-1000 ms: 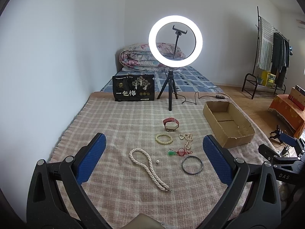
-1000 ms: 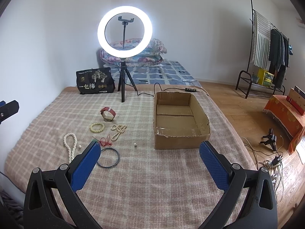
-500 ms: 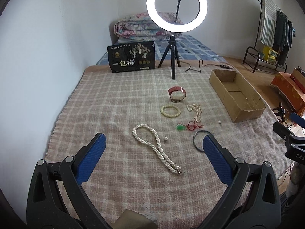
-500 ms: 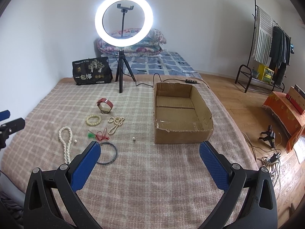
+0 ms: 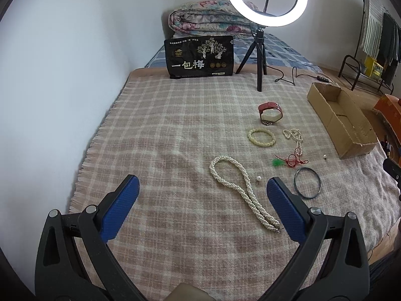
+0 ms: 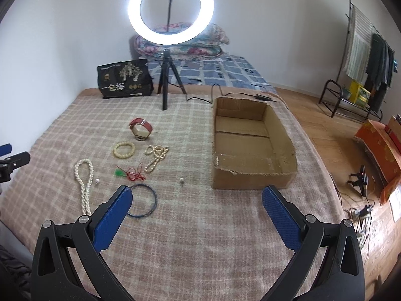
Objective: Organize jewelry
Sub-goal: 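Grasp the twisted pearl necklace with the left tool while the right tool grasps the dark bangle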
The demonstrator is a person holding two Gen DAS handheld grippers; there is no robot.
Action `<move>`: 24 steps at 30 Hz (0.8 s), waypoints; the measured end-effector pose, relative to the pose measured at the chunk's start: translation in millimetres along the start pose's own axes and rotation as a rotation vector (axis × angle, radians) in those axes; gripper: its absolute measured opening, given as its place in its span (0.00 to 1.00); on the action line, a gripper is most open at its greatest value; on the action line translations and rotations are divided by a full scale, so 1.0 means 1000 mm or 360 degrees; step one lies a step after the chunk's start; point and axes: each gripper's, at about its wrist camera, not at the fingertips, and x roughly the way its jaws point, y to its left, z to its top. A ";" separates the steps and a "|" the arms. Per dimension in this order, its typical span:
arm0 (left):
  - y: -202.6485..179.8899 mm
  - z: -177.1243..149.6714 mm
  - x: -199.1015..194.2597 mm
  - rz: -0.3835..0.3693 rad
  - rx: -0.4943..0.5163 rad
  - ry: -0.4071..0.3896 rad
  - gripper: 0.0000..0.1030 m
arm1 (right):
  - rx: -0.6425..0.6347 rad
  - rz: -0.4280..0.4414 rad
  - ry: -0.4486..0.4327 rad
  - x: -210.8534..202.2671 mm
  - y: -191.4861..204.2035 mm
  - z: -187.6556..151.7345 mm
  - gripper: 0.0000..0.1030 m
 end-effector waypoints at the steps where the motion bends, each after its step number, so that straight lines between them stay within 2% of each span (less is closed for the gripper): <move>1: 0.002 0.001 0.003 -0.0029 0.0009 0.0018 1.00 | -0.0033 0.0009 -0.0011 0.002 0.003 0.001 1.00; 5: 0.011 0.005 0.011 -0.0023 -0.0005 0.0016 1.00 | -0.0237 0.0018 -0.0038 0.015 0.025 0.006 1.00; 8: 0.014 0.008 0.019 -0.0027 0.0001 -0.0001 0.95 | -0.0287 0.0125 -0.0037 0.024 0.034 0.012 1.00; 13: 0.021 0.018 0.037 -0.0133 -0.0081 0.0060 0.68 | -0.0292 0.0212 -0.0026 0.040 0.036 0.017 1.00; 17: 0.022 0.020 0.047 -0.0128 -0.0064 0.0050 0.66 | -0.0269 0.0286 0.0101 0.061 0.031 0.010 0.82; 21: 0.025 0.014 0.057 -0.0086 -0.0079 0.0107 0.66 | -0.0254 0.0337 0.0202 0.075 0.029 0.000 0.69; 24: 0.027 0.010 0.068 -0.0097 -0.0115 0.0186 0.66 | -0.0294 0.0368 0.0239 0.080 0.033 -0.007 0.68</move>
